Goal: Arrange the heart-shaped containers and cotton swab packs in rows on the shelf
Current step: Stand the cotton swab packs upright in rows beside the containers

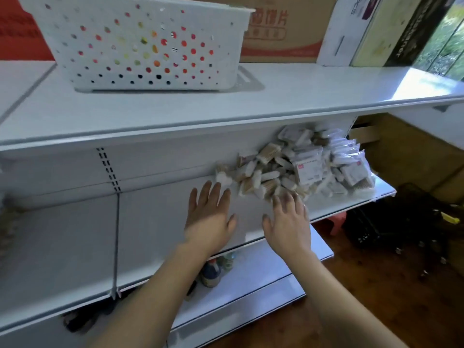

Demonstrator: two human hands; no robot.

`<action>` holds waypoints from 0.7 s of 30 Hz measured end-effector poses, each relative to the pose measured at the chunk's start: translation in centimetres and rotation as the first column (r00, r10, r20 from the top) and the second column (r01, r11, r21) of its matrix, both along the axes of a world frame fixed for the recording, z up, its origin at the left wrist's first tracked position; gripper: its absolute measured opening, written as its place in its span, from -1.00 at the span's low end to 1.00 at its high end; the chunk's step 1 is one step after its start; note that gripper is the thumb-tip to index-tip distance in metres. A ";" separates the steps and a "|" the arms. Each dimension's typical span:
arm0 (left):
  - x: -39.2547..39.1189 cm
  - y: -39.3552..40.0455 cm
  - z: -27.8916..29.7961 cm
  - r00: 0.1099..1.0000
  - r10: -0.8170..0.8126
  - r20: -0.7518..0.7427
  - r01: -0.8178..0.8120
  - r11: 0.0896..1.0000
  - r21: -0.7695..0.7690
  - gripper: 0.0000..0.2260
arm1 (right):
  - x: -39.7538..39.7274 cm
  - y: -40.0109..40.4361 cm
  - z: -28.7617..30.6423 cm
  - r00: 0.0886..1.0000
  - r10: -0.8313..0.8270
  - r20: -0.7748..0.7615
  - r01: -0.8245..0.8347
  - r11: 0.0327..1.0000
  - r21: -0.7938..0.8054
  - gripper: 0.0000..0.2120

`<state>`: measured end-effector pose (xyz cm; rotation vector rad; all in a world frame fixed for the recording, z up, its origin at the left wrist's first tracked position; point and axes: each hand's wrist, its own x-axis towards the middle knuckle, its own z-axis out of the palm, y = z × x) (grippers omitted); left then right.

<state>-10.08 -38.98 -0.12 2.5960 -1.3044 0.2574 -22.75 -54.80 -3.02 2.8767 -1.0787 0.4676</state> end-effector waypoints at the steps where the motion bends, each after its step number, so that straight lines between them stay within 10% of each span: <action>1: 0.1 -1.5 -0.3 0.999 -0.021 -0.026 0.021 1.000 0.010 -0.42 | -0.3 -1.4 -0.1 0.999 -0.033 -0.004 0.033 0.999 0.000 -0.43; 15: -1.3 -17.5 1.0 0.985 -0.110 -0.133 0.106 0.994 -0.040 -0.48 | 0.5 -16.7 2.6 0.971 -0.203 0.124 0.172 0.960 0.223 -0.29; 21: -3.7 -22.2 1.3 0.927 0.045 -0.373 -0.110 0.982 -0.154 -0.53 | 0.4 -18.9 1.6 0.870 -0.068 0.488 -0.159 0.898 0.409 -0.63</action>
